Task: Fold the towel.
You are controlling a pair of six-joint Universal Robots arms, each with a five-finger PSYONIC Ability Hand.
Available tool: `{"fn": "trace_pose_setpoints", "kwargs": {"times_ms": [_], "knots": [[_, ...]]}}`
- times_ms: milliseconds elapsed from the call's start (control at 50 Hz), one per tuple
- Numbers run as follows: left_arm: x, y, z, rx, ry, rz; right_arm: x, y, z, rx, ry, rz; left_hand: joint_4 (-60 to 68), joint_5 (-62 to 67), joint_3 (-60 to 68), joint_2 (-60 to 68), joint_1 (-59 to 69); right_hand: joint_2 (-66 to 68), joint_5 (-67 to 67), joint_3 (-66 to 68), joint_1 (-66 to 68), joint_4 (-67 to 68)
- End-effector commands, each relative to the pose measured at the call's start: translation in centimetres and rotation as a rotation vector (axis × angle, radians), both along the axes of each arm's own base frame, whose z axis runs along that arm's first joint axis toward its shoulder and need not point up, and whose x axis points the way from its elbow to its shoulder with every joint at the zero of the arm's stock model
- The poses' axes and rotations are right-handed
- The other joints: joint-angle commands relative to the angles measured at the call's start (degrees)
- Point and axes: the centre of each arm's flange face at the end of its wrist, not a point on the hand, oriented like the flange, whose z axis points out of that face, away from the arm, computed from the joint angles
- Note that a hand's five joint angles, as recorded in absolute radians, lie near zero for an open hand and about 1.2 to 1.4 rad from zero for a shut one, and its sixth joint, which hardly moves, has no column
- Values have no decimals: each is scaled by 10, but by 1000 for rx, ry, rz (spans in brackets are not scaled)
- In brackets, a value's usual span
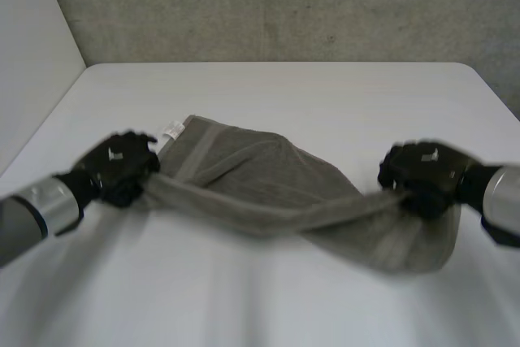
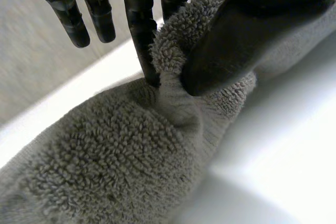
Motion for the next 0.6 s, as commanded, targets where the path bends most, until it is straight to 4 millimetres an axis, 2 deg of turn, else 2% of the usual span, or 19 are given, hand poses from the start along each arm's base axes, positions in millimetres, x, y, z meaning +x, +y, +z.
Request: {"fn": "trace_pose_setpoints", "kwargs": {"times_ms": [20,40,80,100,120,220,280,360,400,420,460,520,540,560,580,600], "knots": [[-10,-3,81,-166,58,10,4,-8,65,-190,-28,-12,-34,49,-30,45,65,43,34,-25,40,-44],[-10,-3,81,-166,58,10,3,-10,72,-217,-34,-18,-34,49,-30,45,65,43,34,-25,40,-44],[-11,-1,105,-209,111,16,3,-11,78,-234,-38,-22,-34,49,-30,45,65,43,34,-25,40,-44],[-11,-1,105,-209,111,16,3,-12,80,-242,-38,-23,-34,49,-30,45,65,43,34,-25,40,-44],[-10,-1,114,-218,137,23,3,-12,80,-242,-38,-23,-34,49,-30,45,65,43,34,-25,40,-44],[-9,-1,121,-201,185,36,4,-13,79,-241,-33,-19,-34,49,-30,45,65,43,34,-25,40,-44],[-9,-3,114,-178,185,36,5,-15,74,-234,-28,-14,-34,49,-30,45,65,43,34,-25,40,-44],[-11,-6,104,-151,183,34,7,-27,57,-186,-23,-5,-34,49,-30,45,65,43,34,-25,40,-44],[-11,-20,81,-98,171,42,8,-35,49,-177,-16,0,-34,49,-30,45,65,43,34,-25,40,-44],[-11,-20,81,-98,171,42,10,-42,43,-180,-10,7,-34,49,-30,45,65,43,34,-25,40,-44],[-14,-38,64,-82,157,39,13,-50,37,-186,-4,14,-34,49,-30,45,65,43,34,-25,40,-44],[-15,-49,57,-88,149,38,21,-67,30,-228,-2,17,-34,49,-30,45,65,43,34,-25,40,-44],[-18,-59,53,-103,142,32,21,-67,30,-228,-2,17,-34,49,-30,45,65,43,34,-25,40,-44],[-21,-71,51,-122,138,28,25,-78,29,-269,-6,11,-34,49,-30,45,65,43,34,-25,40,-44],[-21,-71,51,-122,138,28,30,-89,30,-327,-13,3,-34,49,-30,45,65,43,34,-25,40,-44],[-28,-82,52,-155,140,23,30,-90,30,-328,-13,3,-34,49,-30,45,65,43,34,-25,40,-44]]}}
